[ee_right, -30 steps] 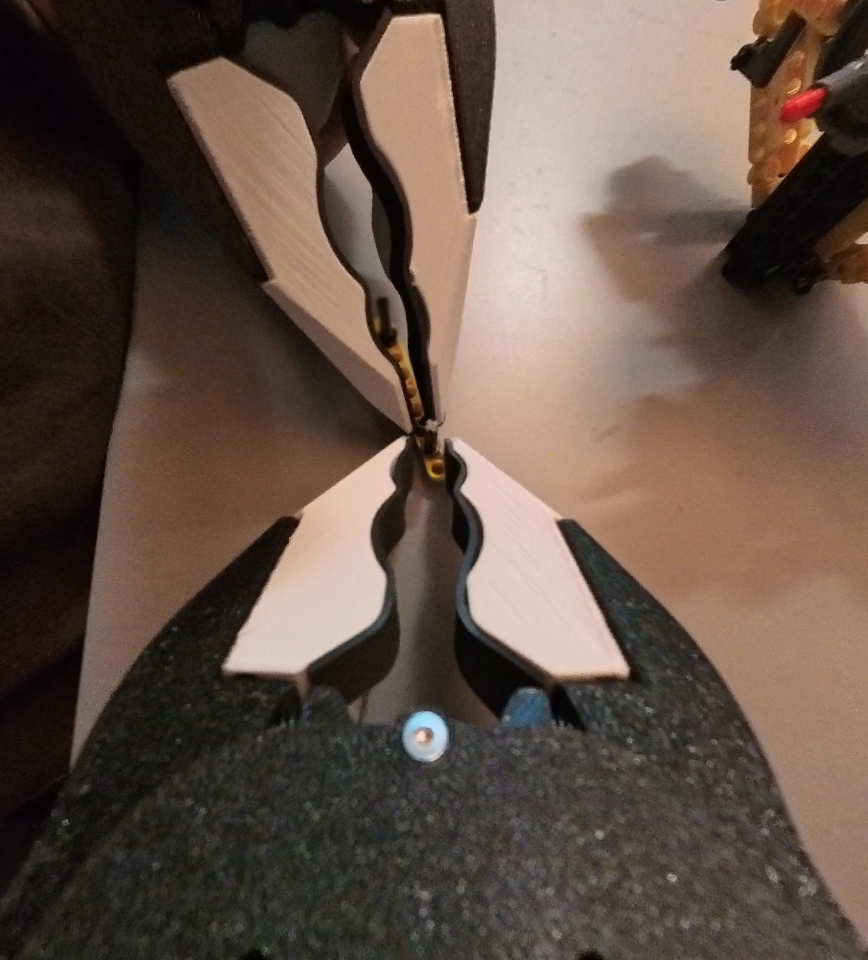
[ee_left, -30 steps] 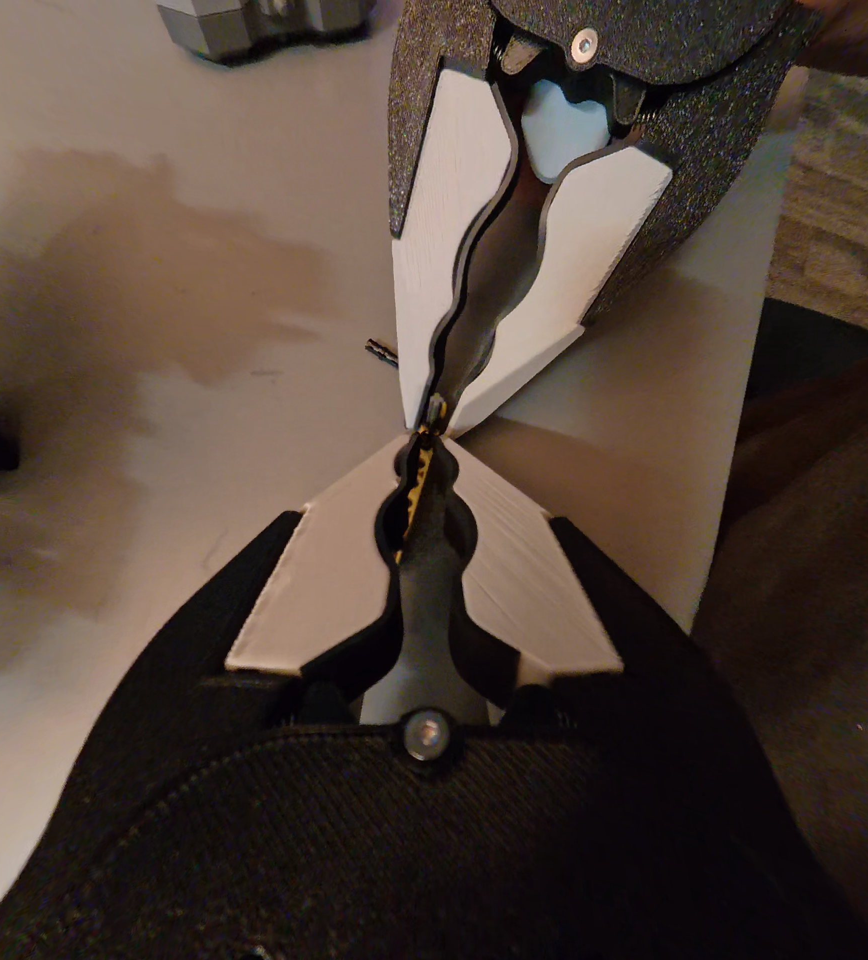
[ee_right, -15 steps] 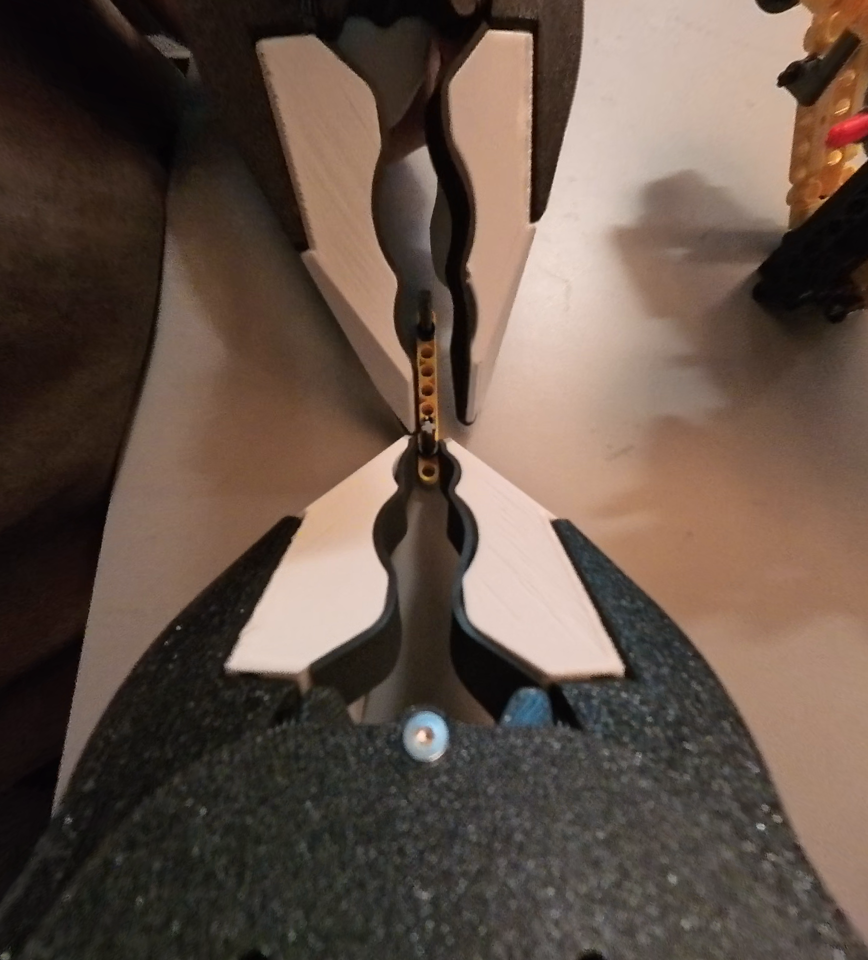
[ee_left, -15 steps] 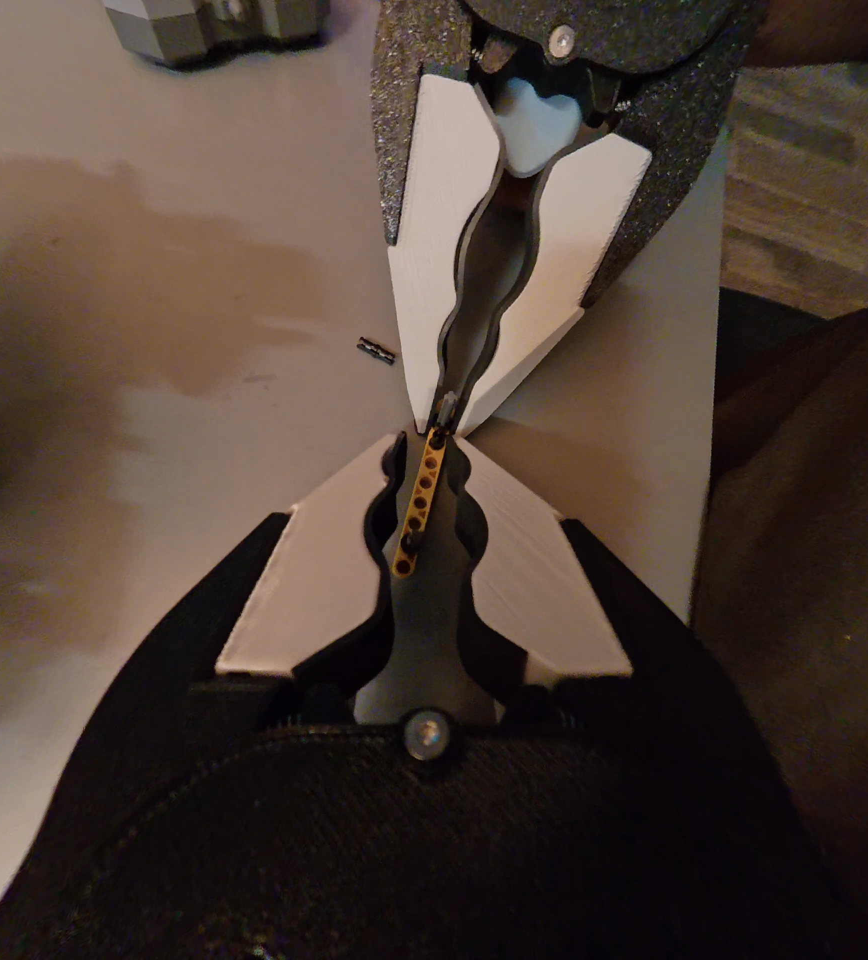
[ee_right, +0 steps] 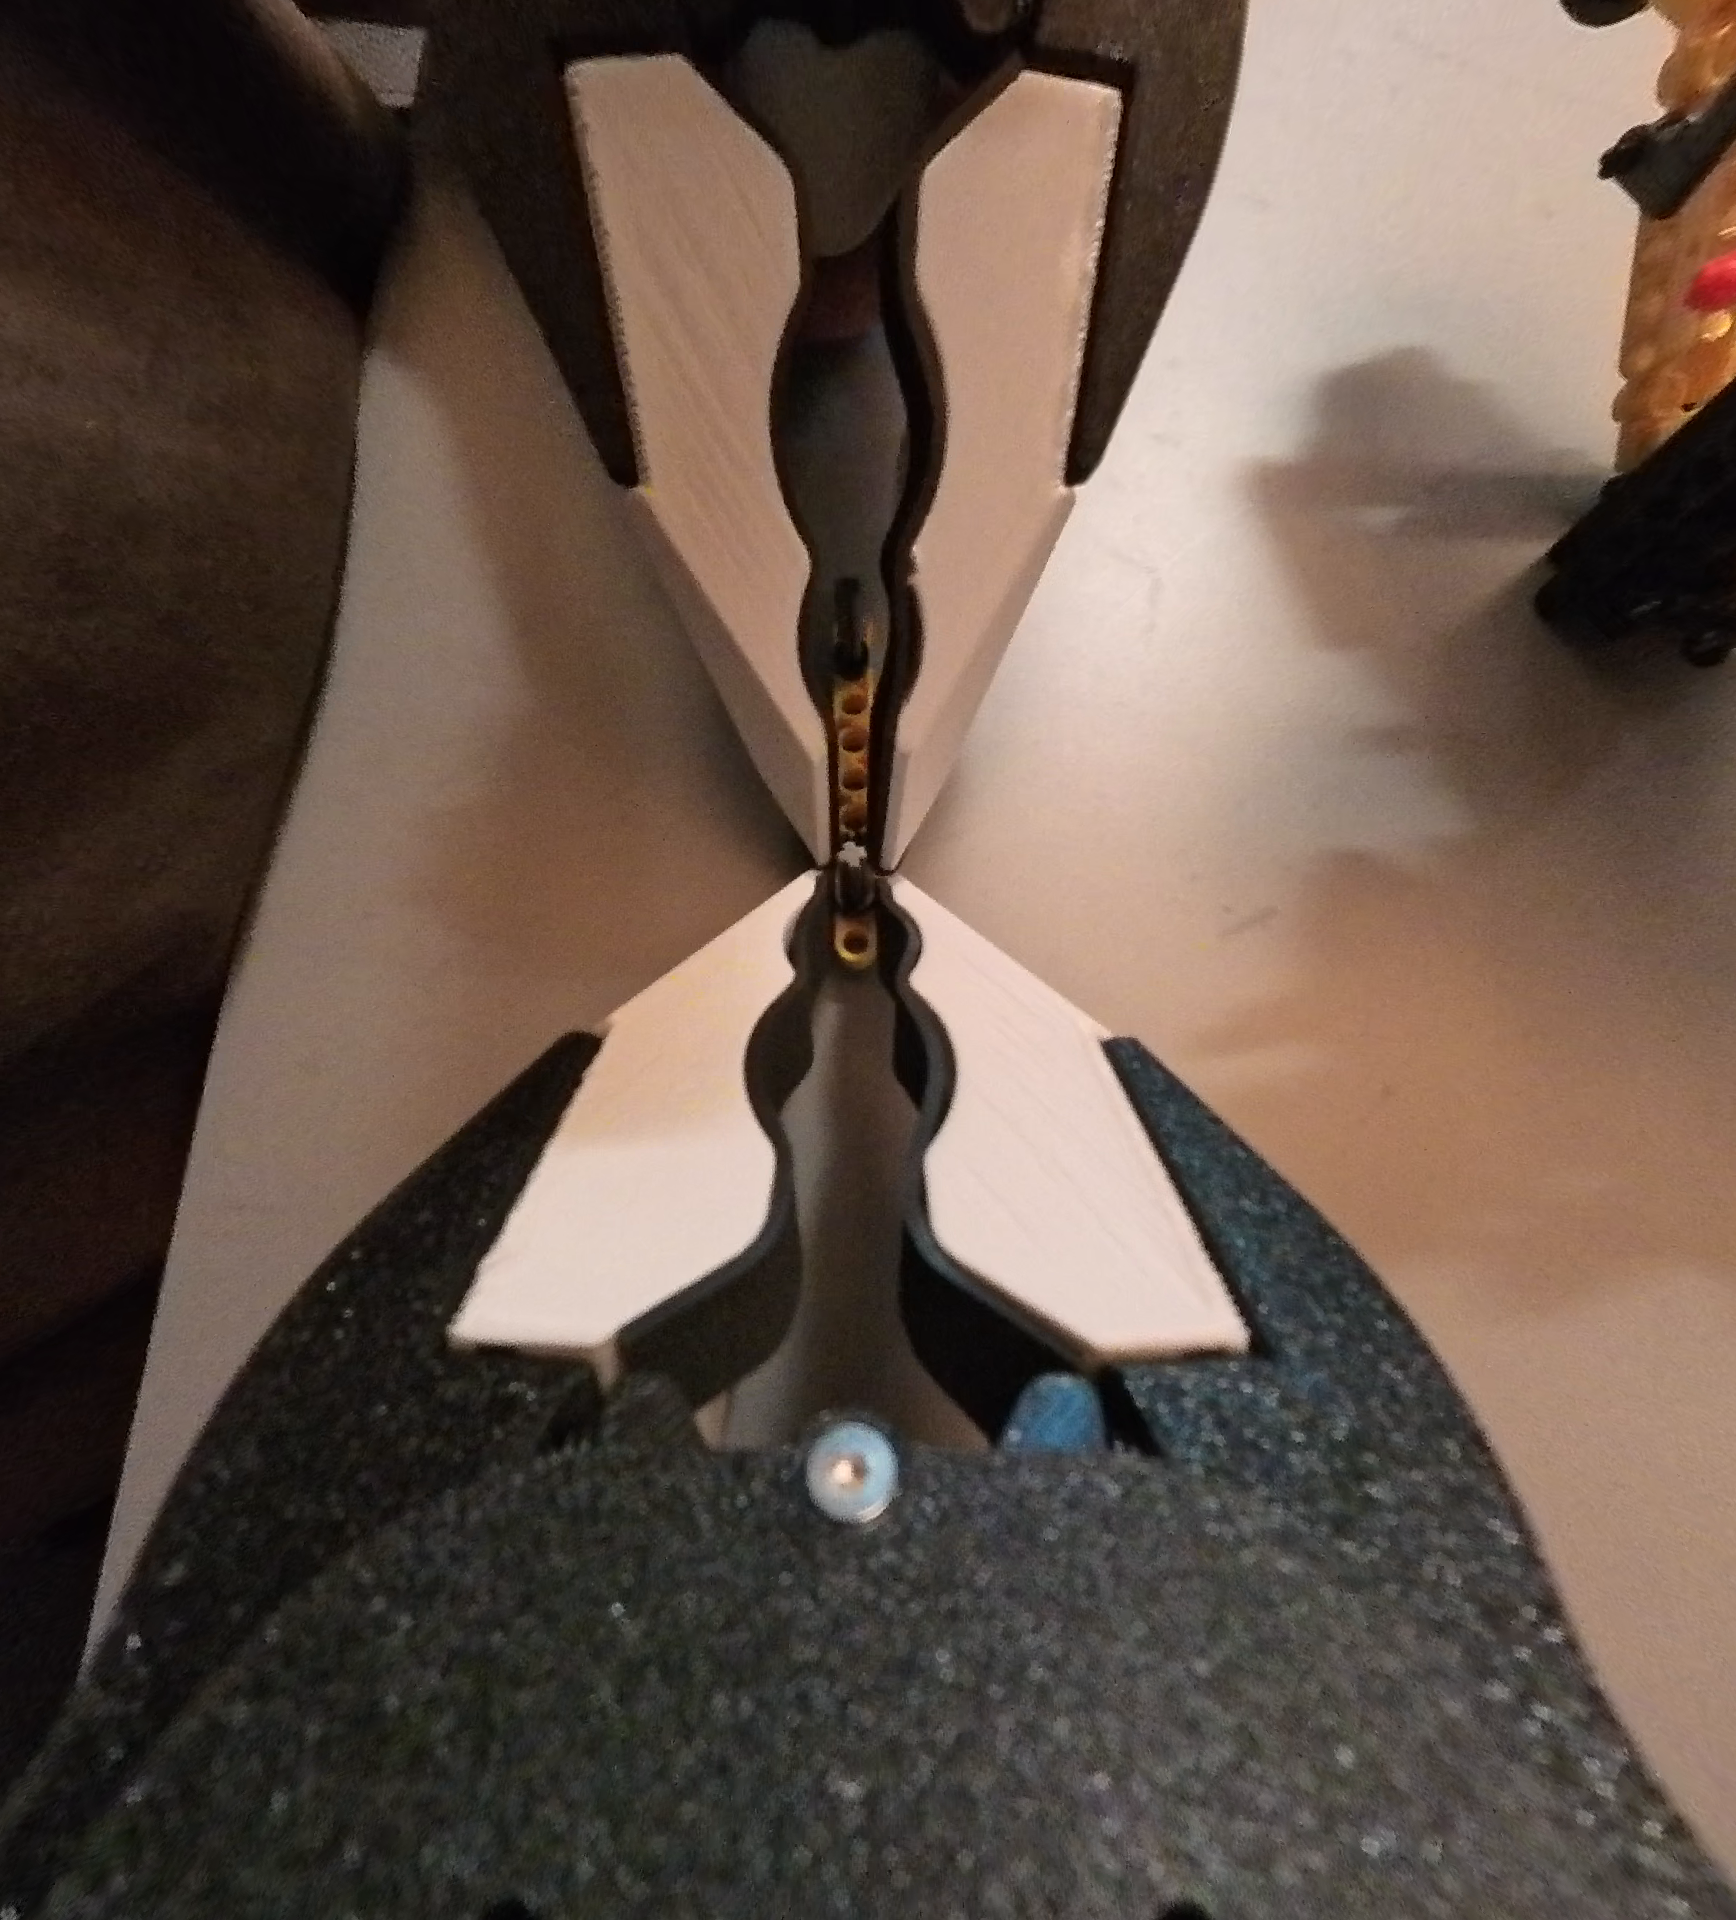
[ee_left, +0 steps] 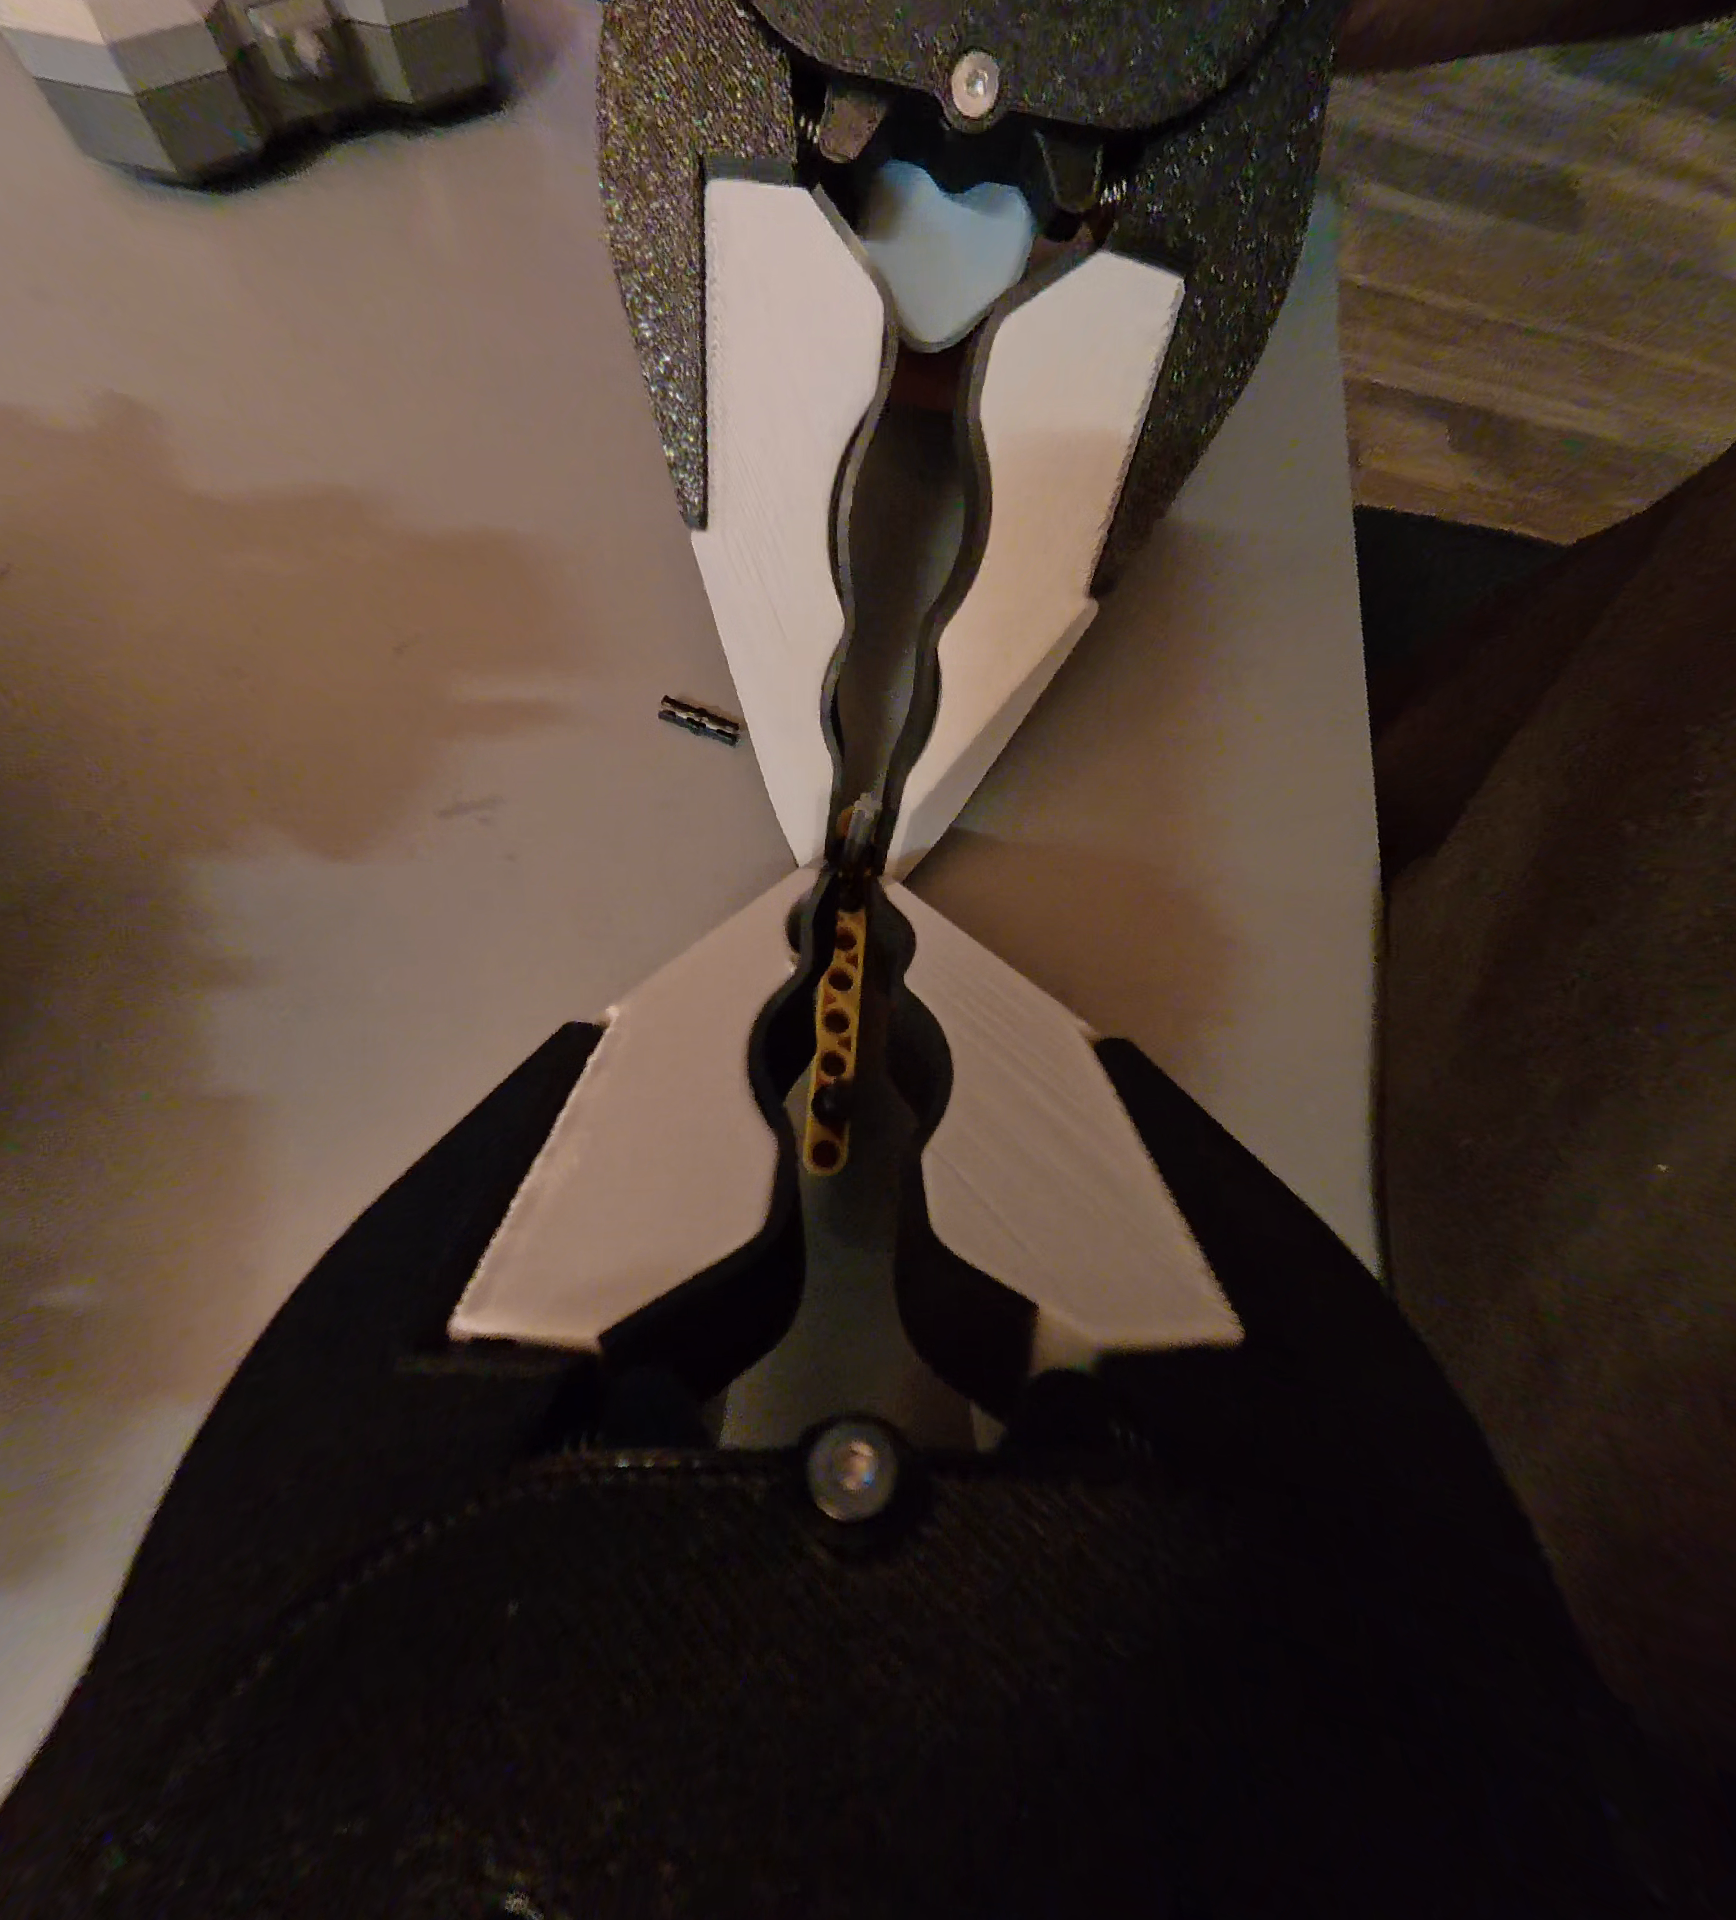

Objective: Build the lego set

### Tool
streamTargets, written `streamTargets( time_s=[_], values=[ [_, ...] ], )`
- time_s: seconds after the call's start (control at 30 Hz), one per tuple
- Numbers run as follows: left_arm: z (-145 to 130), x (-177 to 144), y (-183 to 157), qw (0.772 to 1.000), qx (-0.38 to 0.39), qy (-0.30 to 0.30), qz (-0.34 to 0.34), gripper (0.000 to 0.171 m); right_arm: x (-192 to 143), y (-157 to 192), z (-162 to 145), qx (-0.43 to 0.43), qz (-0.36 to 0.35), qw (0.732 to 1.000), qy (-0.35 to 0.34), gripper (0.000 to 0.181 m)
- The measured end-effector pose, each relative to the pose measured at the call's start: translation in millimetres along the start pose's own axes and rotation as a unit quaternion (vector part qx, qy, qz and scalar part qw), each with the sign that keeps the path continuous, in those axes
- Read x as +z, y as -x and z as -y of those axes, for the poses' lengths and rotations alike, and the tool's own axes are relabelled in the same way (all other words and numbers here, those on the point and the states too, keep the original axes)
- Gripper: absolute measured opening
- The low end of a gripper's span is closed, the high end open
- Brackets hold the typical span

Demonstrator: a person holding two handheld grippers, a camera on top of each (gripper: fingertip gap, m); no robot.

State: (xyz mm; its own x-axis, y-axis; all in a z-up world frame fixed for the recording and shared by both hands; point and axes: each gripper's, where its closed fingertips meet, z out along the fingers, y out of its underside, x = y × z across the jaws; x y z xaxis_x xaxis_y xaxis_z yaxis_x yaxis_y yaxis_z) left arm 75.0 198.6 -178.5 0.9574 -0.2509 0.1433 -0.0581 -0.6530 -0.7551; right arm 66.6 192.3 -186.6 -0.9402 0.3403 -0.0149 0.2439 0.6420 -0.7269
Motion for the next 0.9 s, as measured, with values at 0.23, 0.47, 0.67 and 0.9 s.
streamTargets(
  time_s=[0.23, 0.47, 0.67, 0.9],
  values=[
    [-0.1, -0.7, 0.8, 1.000, 0.000, -0.001, 0.004, 0.000, 1.1, -0.1, 0.1, 0.000, -0.012, 1.000, 0.003, 0.007],
    [0.1, -1.2, 0.6, 1.000, 0.001, -0.005, 0.024, 0.000, 1.1, 0.6, -1.3, -0.003, -0.027, 0.999, 0.019, 0.007],
    [0.1, -1.7, 0.4, 1.000, -0.024, -0.007, 0.016, 0.000, 1.4, 1.1, -1.7, -0.012, -0.034, 0.999, 0.035, 0.007],
    [0.5, -1.8, 0.7, 0.996, -0.075, -0.018, 0.051, 0.000, 1.2, 1.2, -1.7, 0.005, -0.028, 0.999, 0.030, 0.007]
  ],
)
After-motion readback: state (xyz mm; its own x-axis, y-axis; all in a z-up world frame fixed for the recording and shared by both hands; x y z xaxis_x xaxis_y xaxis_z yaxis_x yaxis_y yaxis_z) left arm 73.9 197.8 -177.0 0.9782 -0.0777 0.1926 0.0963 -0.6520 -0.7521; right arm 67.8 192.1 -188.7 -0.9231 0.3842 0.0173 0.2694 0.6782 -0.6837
